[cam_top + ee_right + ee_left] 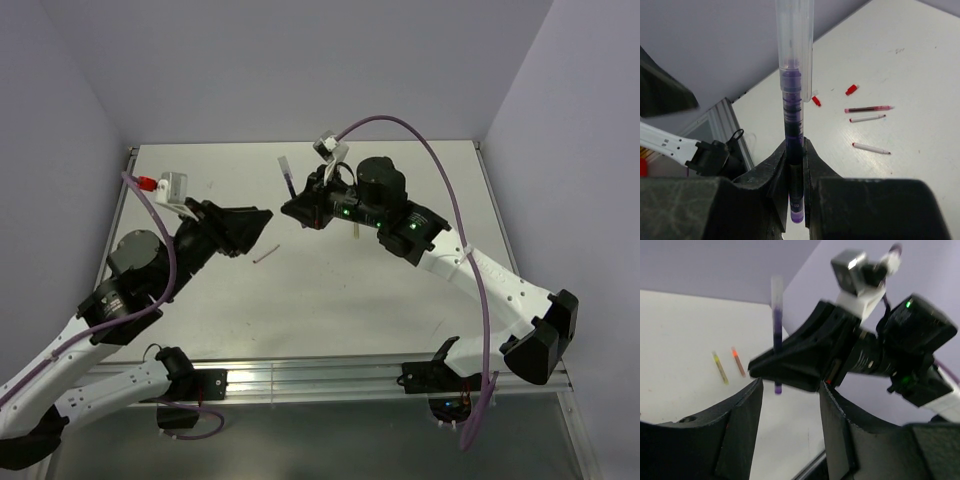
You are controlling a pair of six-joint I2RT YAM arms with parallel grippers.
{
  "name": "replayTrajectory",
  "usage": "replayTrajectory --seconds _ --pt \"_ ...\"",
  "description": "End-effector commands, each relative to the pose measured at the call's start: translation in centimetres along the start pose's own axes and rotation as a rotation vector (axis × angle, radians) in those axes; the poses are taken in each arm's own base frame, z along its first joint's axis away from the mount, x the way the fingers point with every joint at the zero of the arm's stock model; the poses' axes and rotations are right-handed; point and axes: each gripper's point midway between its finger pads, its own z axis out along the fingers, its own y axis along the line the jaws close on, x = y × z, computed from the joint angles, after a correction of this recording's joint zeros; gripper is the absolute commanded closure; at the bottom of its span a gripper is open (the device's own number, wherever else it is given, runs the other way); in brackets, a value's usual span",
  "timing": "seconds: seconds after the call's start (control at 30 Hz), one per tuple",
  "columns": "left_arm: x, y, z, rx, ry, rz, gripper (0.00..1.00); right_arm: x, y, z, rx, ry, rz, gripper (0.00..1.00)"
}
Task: Insert the pens into the pen caps
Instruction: Insert the pen cap onto the pen.
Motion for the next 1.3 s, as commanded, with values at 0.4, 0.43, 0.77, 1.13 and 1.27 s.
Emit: replayTrajectory --seconds 0.4,0.43,0.77,1.13,1.27 --pt "-4.2 -1.3 4.5 -0.054 -0.071 0.112 0.4 -0.1 3.2 -1.1 -0.093 0.0 -0.043 1.0" --pt "-4.5 -1.1 4.6 -0.059 -0.077 0.113 0.41 -0.1 3.2 -1.2 -0.092 -0.002 -0.044 1.0" --pt "-4.9 -0.6 5.5 -0.014 -0.06 0.108 0.41 0.0 3.8 -1.2 -0.124 0.001 -0.043 1.0" --pt "-3.3 -1.2 6.8 0.068 0.003 0.075 0.44 0.2 3.9 -1.1 -0.131 0.007 -0.04 1.0" --pt "-3.4 -1.4 6.8 0.079 0.001 0.074 0.5 0.4 3.8 -1.1 -0.127 0.01 -0.039 1.0"
